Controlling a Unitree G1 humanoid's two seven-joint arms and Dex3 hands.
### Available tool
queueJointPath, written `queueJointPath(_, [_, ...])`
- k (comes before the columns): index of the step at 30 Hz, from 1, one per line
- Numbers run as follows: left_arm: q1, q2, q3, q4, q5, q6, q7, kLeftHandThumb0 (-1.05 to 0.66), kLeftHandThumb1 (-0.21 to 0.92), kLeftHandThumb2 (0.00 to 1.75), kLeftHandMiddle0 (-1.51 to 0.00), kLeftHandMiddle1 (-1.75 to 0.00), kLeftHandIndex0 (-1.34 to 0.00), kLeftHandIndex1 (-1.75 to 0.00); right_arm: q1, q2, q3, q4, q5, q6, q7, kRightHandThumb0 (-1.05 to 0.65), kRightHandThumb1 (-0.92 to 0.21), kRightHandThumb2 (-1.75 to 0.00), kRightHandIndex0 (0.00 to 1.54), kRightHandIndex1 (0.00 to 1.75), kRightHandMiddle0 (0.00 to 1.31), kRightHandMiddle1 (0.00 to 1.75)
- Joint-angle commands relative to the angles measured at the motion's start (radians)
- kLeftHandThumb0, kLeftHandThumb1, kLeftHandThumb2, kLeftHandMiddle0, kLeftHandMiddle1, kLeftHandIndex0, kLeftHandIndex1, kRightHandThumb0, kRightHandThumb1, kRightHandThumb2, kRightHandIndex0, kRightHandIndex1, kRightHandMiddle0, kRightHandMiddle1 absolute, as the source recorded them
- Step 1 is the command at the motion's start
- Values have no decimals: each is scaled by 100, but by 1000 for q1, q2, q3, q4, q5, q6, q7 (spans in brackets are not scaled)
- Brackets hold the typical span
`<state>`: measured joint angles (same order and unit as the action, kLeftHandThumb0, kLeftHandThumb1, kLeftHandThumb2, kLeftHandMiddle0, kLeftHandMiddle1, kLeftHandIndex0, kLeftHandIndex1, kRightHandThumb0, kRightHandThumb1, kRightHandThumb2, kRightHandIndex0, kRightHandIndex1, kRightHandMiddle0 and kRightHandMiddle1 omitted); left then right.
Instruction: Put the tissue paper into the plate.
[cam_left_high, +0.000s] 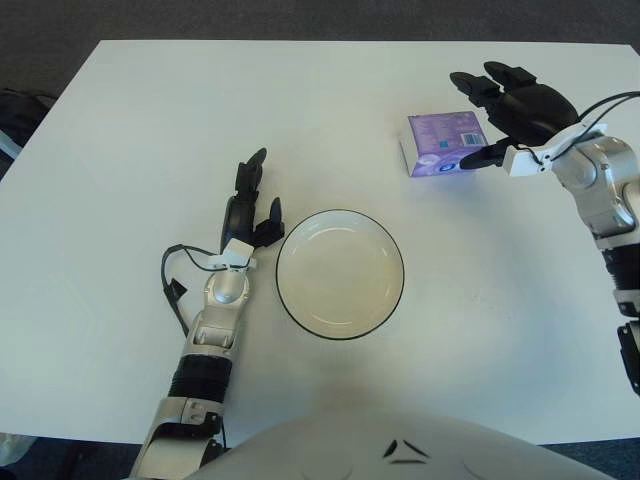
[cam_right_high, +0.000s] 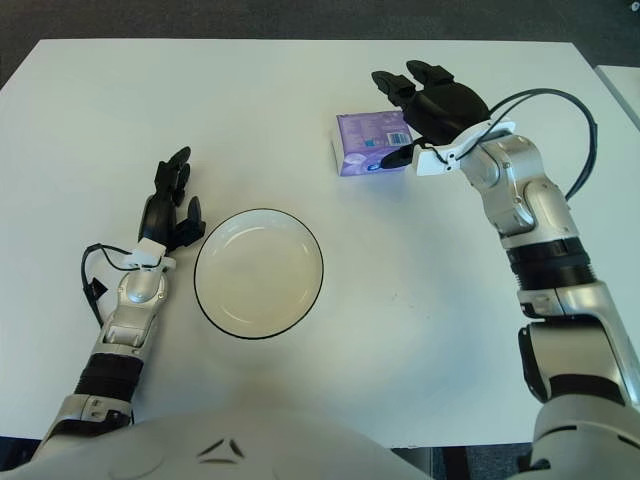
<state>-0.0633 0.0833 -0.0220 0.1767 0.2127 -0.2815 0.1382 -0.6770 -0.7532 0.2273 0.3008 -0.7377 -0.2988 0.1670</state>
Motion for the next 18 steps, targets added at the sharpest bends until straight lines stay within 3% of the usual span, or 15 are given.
queueJointPath(1, [50,0,-7,66,8,28,2,-66,92,86,-31,-6,0,-63,-47,20,45,110,-44,-69,-87,-105,-92,-28,0,0,0,0])
queueJointPath(18, [54,1,-5,66,4,21,0,-68,92,86,-30,-6,0,-64,-92,30,86,160,-65,-168,-159,-105,-92,-28,0,0,0,0])
